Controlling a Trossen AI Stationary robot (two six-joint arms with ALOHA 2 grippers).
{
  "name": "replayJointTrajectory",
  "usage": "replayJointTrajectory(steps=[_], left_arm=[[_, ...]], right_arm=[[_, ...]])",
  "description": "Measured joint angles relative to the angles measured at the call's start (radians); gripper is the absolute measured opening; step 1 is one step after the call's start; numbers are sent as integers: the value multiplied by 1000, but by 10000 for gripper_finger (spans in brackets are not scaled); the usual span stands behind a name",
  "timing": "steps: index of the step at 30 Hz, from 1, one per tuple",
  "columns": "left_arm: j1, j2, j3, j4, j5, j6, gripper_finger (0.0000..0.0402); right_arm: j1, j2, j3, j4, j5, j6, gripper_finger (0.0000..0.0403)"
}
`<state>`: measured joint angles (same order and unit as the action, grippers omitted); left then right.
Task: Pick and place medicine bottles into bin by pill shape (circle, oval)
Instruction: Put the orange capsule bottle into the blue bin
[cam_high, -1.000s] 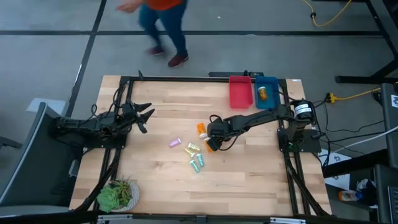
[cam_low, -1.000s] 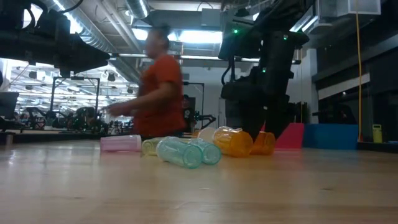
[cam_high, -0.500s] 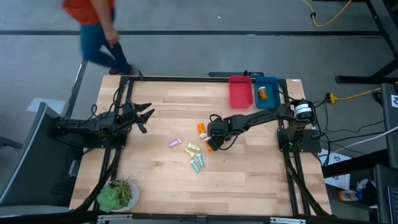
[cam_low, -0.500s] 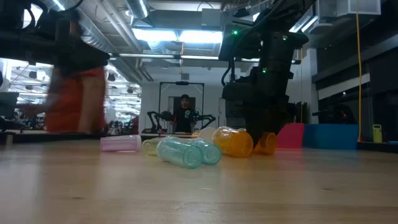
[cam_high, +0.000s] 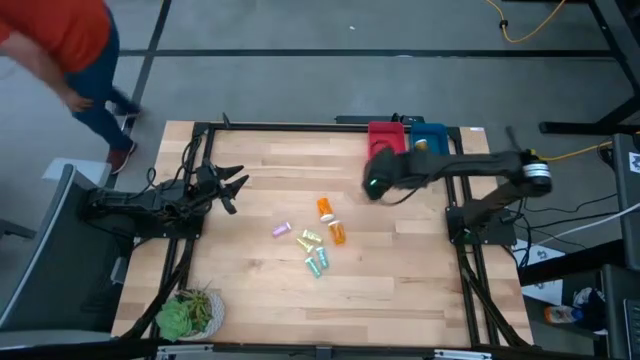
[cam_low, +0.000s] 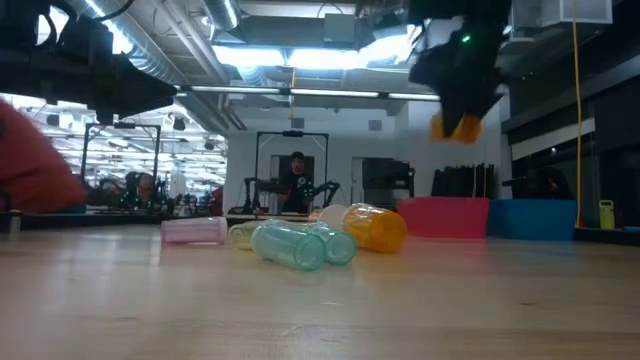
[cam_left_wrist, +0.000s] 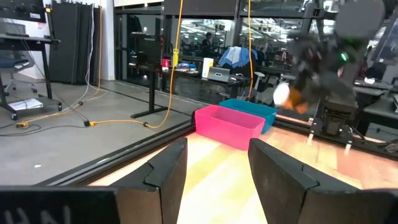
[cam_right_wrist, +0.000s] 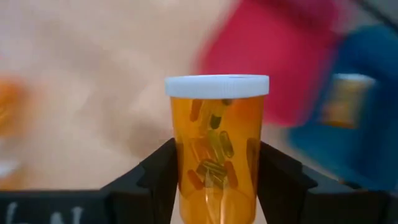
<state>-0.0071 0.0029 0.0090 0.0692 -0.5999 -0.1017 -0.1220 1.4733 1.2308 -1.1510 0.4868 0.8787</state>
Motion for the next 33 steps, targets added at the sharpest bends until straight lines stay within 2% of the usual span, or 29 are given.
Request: replayJointTrajectory(steps=[3, 8, 17, 22, 25, 33], left_arm=[[0, 0, 0, 0, 0, 0, 166], [0, 0, 0, 0, 0, 0, 166], [0, 0, 0, 0, 0, 0, 166], [0, 0, 0, 0, 0, 0, 166], [0, 0, 0, 0, 0, 0, 166], [0, 0, 0, 0, 0, 0, 166]], right_arm=[[-75, -94, -9, -54, 69, 62, 178], [-223, -132, -13, -56, 80, 36, 178], [-506, -17, -14, -37, 58, -177, 178], [-667, 57, -14, -35, -48, -237, 178], [-723, 109, -14, -36, -91, -278, 178], [-797, 208, -14, -22, -89, -287, 181]])
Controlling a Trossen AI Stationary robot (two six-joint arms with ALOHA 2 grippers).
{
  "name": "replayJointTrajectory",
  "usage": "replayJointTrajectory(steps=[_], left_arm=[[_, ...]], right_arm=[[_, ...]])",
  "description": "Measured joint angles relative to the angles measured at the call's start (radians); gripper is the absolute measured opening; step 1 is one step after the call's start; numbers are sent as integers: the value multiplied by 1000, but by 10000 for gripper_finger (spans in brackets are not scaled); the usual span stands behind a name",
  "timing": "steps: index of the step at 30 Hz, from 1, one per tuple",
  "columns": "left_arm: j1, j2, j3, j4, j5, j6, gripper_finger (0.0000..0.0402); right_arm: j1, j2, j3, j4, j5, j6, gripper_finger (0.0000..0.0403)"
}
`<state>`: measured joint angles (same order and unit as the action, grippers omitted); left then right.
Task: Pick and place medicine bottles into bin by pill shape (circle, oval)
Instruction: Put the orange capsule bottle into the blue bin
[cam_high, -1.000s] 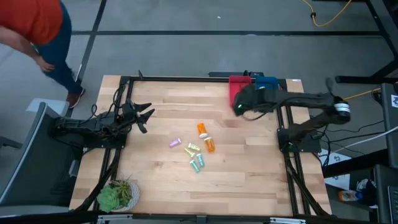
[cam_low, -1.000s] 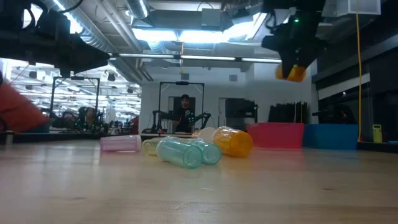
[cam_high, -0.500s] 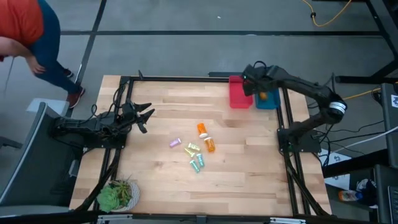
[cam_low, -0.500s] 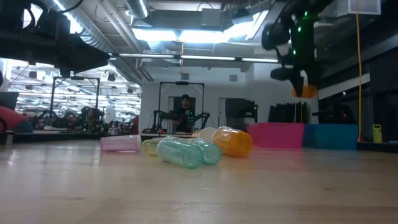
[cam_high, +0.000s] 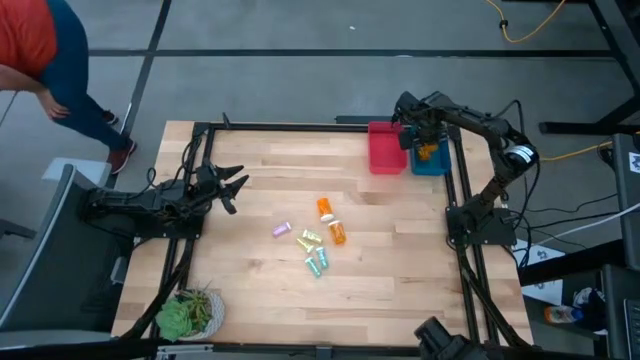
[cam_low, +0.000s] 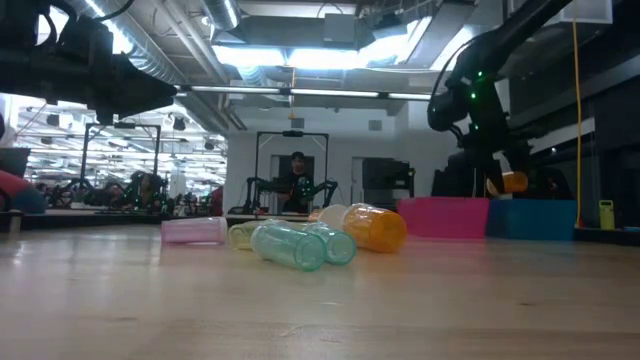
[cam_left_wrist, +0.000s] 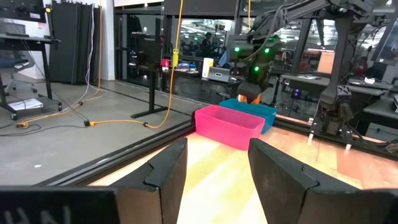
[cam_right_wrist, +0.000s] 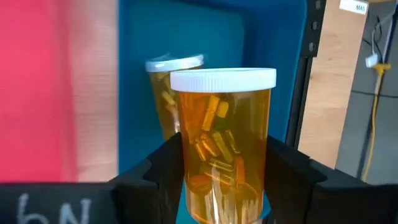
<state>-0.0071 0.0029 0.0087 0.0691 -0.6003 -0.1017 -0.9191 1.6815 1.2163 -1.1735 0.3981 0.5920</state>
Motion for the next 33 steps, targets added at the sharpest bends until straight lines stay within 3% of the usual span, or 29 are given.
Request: replayJointTrajectory(steps=[17, 24, 33], left_arm=[[0, 0, 0, 0, 0, 0, 166], [0, 0, 0, 0, 0, 0, 166], [0, 0, 0, 0, 0, 0, 166]], right_arm=[[-51, 4, 0, 2, -23, -47, 276], [-9, -31, 0, 99, -332, -145, 279], [224, -173, 2, 433, -615, -209, 279]])
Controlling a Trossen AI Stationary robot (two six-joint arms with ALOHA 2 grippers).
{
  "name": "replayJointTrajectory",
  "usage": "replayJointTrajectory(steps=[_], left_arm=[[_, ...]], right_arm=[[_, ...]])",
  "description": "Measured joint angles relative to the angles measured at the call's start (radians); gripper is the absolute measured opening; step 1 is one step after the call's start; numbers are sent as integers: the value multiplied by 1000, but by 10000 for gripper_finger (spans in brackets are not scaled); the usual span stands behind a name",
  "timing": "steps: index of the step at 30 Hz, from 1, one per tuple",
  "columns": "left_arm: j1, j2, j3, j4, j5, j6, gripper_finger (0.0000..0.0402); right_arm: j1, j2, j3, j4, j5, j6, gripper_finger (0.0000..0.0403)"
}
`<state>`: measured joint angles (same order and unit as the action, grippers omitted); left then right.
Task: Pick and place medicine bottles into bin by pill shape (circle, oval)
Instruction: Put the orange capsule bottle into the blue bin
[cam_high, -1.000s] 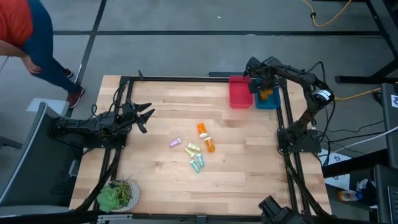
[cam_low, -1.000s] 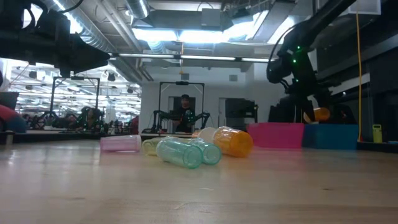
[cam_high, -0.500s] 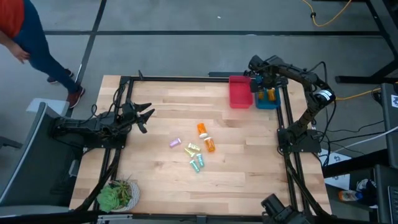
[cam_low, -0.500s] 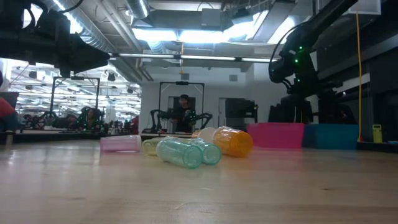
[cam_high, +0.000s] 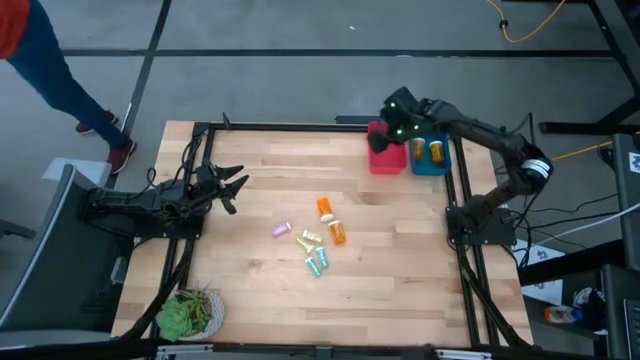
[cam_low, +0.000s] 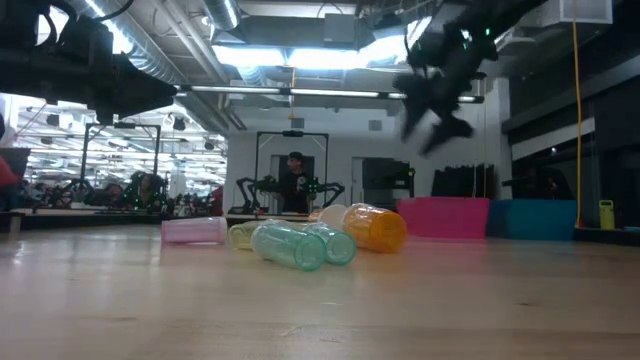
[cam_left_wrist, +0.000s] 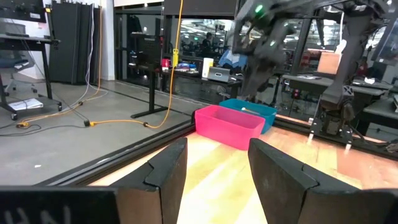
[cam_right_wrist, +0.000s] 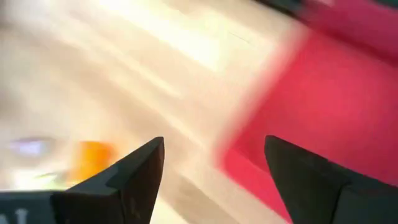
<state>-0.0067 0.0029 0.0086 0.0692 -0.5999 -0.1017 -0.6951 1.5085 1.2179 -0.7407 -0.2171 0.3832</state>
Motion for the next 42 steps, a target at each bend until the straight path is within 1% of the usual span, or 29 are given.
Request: replayJointTrajectory(steps=[6, 10, 17, 22, 26, 32, 35, 42], left_arm=[[0, 0, 0, 0, 0, 0, 166], [0, 0, 0, 0, 0, 0, 166], [0, 0, 0, 0, 0, 0, 166], [0, 0, 0, 0, 0, 0, 166], [0, 0, 0, 0, 0, 0, 166], [0, 0, 0, 0, 0, 0, 166], [0, 0, 0, 0, 0, 0, 166], [0, 0, 0, 0, 0, 0, 166]], right_arm=[[218, -3, 0, 236, -13, 1, 279], [343, 14, 0, 302, 0, 8, 279], [529, 58, 0, 298, 135, 148, 279], [643, 127, 0, 296, 168, 244, 279], [707, 186, 0, 294, 187, 351, 279], [771, 255, 0, 252, 253, 548, 279], [797, 271, -1, 226, 285, 630, 279], [836, 297, -1, 216, 330, 738, 279]])
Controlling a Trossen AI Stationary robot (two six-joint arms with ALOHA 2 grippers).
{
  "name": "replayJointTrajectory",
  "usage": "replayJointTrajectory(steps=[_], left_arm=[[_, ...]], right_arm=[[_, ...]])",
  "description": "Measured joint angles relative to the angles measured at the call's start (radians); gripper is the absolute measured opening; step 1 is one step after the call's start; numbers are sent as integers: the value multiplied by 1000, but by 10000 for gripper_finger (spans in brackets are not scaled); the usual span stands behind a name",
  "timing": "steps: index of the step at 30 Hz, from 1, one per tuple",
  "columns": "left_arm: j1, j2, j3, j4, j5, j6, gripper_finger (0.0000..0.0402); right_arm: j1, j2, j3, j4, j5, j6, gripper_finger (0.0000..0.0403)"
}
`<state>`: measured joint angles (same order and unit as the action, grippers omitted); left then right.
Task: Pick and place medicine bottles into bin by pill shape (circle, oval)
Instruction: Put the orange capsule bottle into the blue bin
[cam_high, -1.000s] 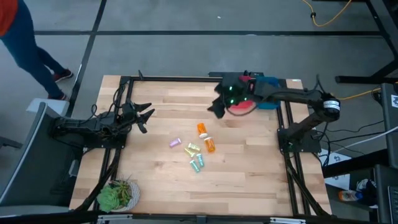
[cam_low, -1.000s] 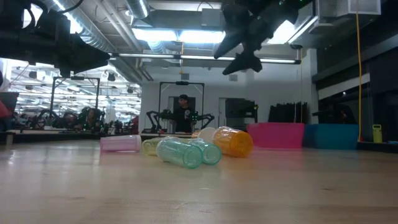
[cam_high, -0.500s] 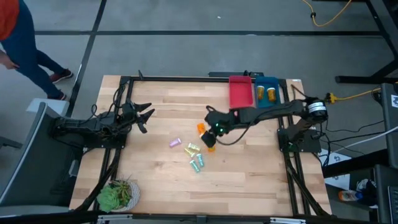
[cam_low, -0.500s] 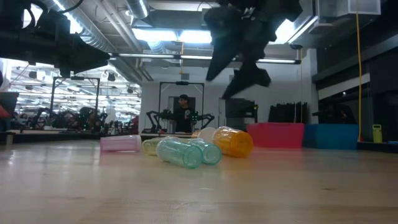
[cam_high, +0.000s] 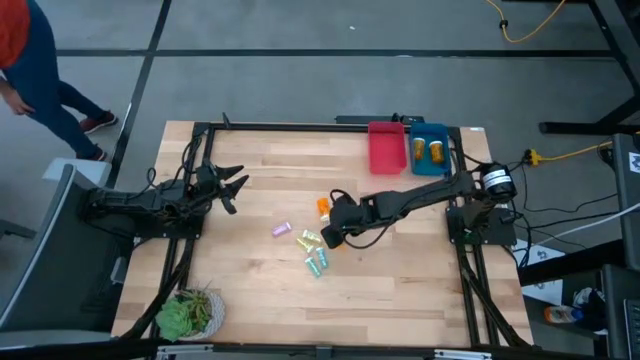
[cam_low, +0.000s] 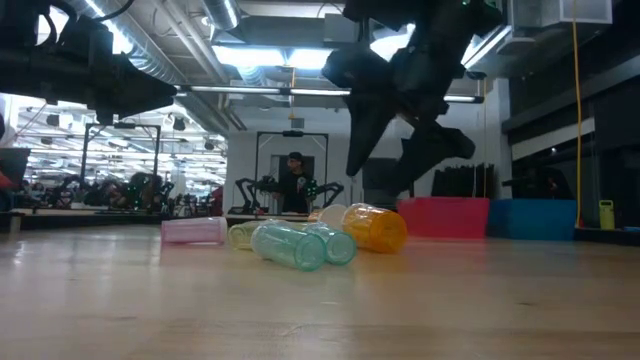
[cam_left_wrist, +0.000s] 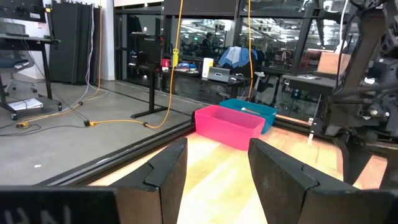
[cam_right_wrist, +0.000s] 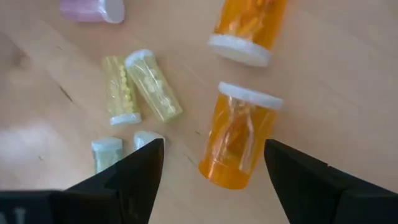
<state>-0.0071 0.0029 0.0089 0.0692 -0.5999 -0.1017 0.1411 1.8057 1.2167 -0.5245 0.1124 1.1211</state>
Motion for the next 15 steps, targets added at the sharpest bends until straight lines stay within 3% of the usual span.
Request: replayJointTrajectory(steps=[9, 15], left_arm=[[0, 0, 0, 0, 0, 0, 166], [0, 0, 0, 0, 0, 0, 166]], right_arm=[[0, 88, 0, -29, 4, 49, 279], [-7, 115, 0, -39, 82, 47, 279]])
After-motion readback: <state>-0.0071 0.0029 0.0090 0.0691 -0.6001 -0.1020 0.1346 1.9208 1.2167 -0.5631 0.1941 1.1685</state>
